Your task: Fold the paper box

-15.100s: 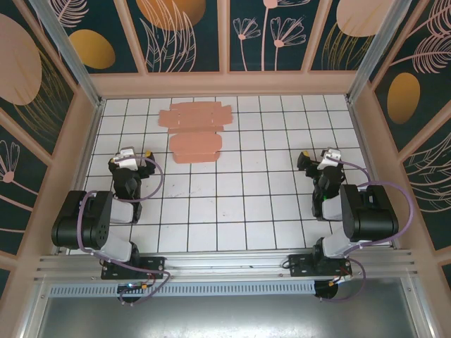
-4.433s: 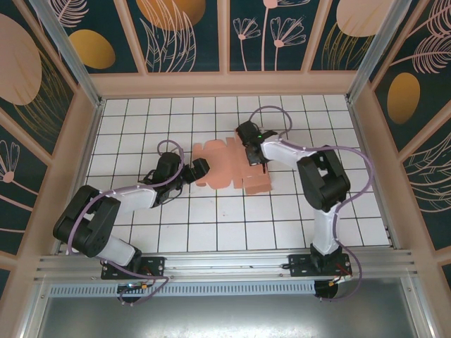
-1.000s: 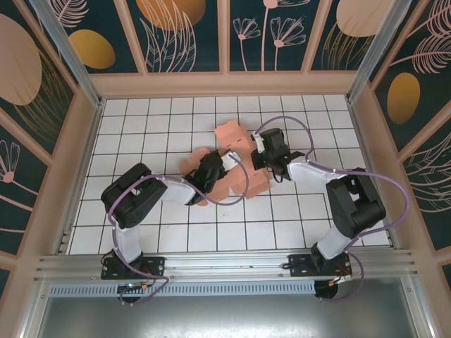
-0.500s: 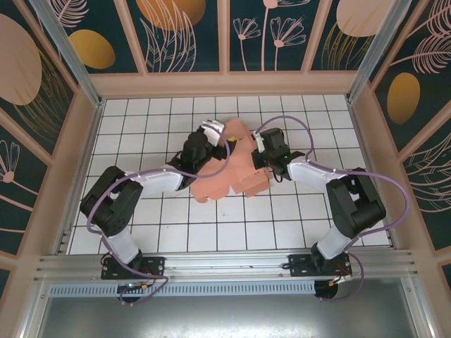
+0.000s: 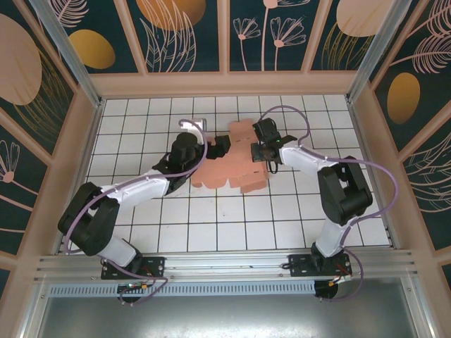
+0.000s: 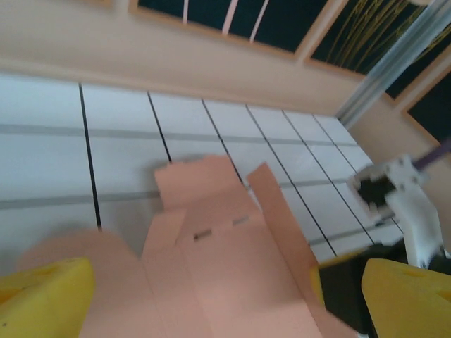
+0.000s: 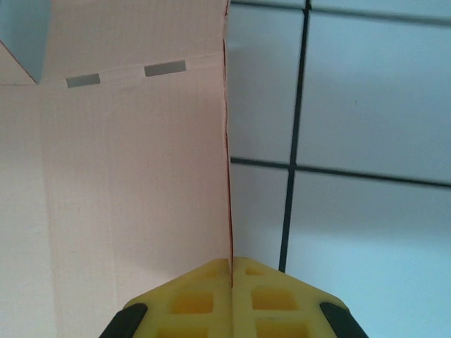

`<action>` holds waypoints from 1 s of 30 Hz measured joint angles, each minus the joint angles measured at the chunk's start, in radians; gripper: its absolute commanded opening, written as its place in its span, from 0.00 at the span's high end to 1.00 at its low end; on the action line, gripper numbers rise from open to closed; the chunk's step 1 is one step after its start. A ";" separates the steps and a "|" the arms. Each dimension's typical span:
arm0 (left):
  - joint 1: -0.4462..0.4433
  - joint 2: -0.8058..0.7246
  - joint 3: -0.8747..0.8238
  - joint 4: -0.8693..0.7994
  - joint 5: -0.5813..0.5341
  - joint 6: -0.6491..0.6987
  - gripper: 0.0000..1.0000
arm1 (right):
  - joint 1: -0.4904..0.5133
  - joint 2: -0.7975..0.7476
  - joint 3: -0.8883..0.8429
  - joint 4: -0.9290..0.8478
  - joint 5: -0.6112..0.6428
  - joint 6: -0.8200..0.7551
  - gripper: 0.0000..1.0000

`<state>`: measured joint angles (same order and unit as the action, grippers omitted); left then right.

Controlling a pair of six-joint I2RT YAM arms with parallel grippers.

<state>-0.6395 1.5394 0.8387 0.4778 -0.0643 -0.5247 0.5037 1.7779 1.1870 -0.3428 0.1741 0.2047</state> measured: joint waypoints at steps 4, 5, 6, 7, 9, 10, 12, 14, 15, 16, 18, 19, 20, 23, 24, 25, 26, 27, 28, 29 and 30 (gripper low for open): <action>-0.001 0.014 -0.104 -0.016 0.040 -0.068 0.06 | 0.000 0.015 -0.007 -0.096 0.011 0.101 1.00; -0.001 0.025 -0.122 -0.021 0.054 -0.081 0.07 | 0.001 0.015 -0.012 -0.112 0.008 0.123 1.00; -0.001 0.037 -0.131 -0.029 0.062 -0.090 0.07 | 0.002 0.014 -0.019 -0.119 0.008 0.141 0.93; -0.001 0.050 -0.132 -0.034 0.071 -0.097 0.07 | 0.003 0.014 -0.026 -0.121 0.006 0.153 0.85; -0.001 0.080 -0.130 -0.033 0.088 -0.106 0.09 | 0.003 0.002 -0.047 -0.118 0.000 0.167 0.70; -0.001 0.094 -0.127 -0.034 0.094 -0.108 0.10 | 0.000 -0.013 -0.060 -0.113 -0.007 0.174 0.65; -0.001 0.125 -0.116 -0.035 0.102 -0.110 0.12 | -0.015 -0.048 -0.080 -0.097 -0.029 0.168 0.59; -0.001 0.172 -0.084 -0.040 0.107 -0.116 0.15 | -0.050 -0.086 -0.082 -0.071 -0.048 0.154 0.54; -0.001 0.201 -0.064 -0.042 0.109 -0.119 0.16 | -0.069 -0.096 -0.076 -0.058 -0.051 0.144 0.54; 0.000 0.227 -0.048 -0.042 0.112 -0.123 0.18 | -0.087 -0.098 -0.064 -0.052 -0.052 0.135 0.54; 0.000 0.270 -0.029 -0.042 0.120 -0.134 0.25 | -0.121 -0.093 -0.030 -0.040 -0.054 0.110 0.55; 0.000 0.285 -0.029 -0.043 0.123 -0.140 0.29 | -0.137 -0.085 -0.006 -0.034 -0.060 0.095 0.56; 0.000 0.295 -0.029 -0.044 0.125 -0.143 0.33 | -0.150 -0.074 0.015 -0.026 -0.067 0.085 0.57; 0.004 0.303 -0.024 -0.045 0.129 -0.152 0.42 | -0.188 -0.022 0.077 0.004 -0.110 0.055 0.60; 0.005 0.307 -0.023 -0.045 0.129 -0.153 0.43 | -0.198 0.000 0.095 0.009 -0.127 0.047 0.61; 0.005 0.312 -0.021 -0.045 0.129 -0.154 0.44 | -0.207 0.025 0.113 0.011 -0.143 0.038 0.62; 0.006 0.314 -0.018 -0.045 0.129 -0.154 0.44 | -0.215 0.052 0.131 0.011 -0.154 0.030 0.64; 0.006 0.317 -0.015 -0.045 0.129 -0.154 0.44 | -0.219 0.077 0.146 0.010 -0.163 0.021 0.65; 0.006 0.319 -0.011 -0.045 0.131 -0.154 0.44 | -0.222 0.102 0.161 0.010 -0.173 0.013 0.66; 0.006 0.322 -0.008 -0.045 0.132 -0.154 0.44 | -0.222 0.126 0.173 0.009 -0.180 0.007 0.66; 0.006 0.323 -0.006 -0.047 0.132 -0.154 0.44 | -0.222 0.141 0.180 0.008 -0.188 0.003 0.66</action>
<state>-0.6331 1.8622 0.8322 0.4309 0.0677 -0.6785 0.2821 1.9190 1.3670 -0.3351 -0.0139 0.2073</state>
